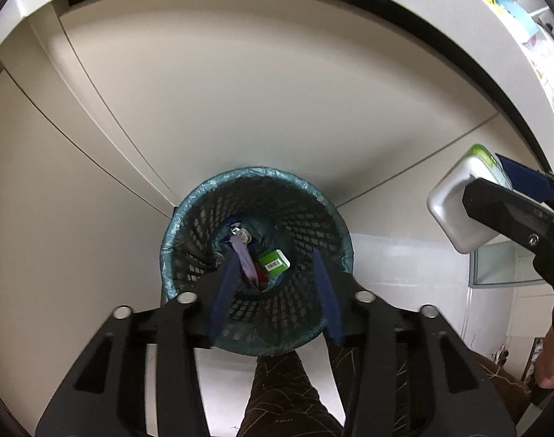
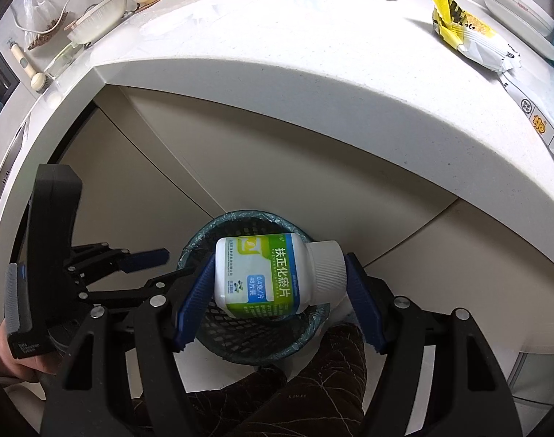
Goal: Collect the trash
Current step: 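Open the left tool to drop the purple stick while the right tool drops the bottle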
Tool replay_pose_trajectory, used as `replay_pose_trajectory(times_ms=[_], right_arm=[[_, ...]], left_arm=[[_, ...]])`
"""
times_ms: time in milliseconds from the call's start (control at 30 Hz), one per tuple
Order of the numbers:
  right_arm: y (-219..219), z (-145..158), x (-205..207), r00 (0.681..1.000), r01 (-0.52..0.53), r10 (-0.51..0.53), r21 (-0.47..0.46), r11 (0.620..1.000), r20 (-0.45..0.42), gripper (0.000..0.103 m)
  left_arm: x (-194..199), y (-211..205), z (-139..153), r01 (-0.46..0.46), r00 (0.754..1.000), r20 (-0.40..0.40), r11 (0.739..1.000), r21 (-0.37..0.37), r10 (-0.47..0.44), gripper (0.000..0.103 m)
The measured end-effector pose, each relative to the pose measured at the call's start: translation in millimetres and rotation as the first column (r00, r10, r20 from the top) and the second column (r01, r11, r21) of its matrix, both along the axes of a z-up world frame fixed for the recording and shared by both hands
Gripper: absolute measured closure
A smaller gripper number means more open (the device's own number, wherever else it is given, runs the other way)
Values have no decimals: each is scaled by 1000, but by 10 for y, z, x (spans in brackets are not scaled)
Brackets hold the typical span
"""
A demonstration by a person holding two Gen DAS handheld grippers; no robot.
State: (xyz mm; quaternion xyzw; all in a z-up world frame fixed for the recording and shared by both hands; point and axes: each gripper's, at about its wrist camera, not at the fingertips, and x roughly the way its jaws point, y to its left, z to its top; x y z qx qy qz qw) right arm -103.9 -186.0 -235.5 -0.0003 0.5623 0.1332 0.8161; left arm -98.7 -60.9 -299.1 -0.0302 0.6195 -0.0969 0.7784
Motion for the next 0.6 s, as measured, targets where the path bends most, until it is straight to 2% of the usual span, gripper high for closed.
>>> replay_pose_trajectory(times_ms=[200,267,333,600], right_arm=[[10,30,-22,1000,-2,2,-1,1000,13,36],[21,8,-30,1000,-4,4,2,1000,8,36],[47,-45,-25,1000,-8,8,5,1000,-5,36],[380,-290,63,994,-89,90,11,996,-60,36]], left_arm=[[-13,82,84,-48,998,31,999,8,48,29],[-21,170,133,-79,996,52,997,12,78,14],[-41,278,177,-118,991,71,993,26,116,7],[-143,688,315,-197,977,89,979,46,193,6]])
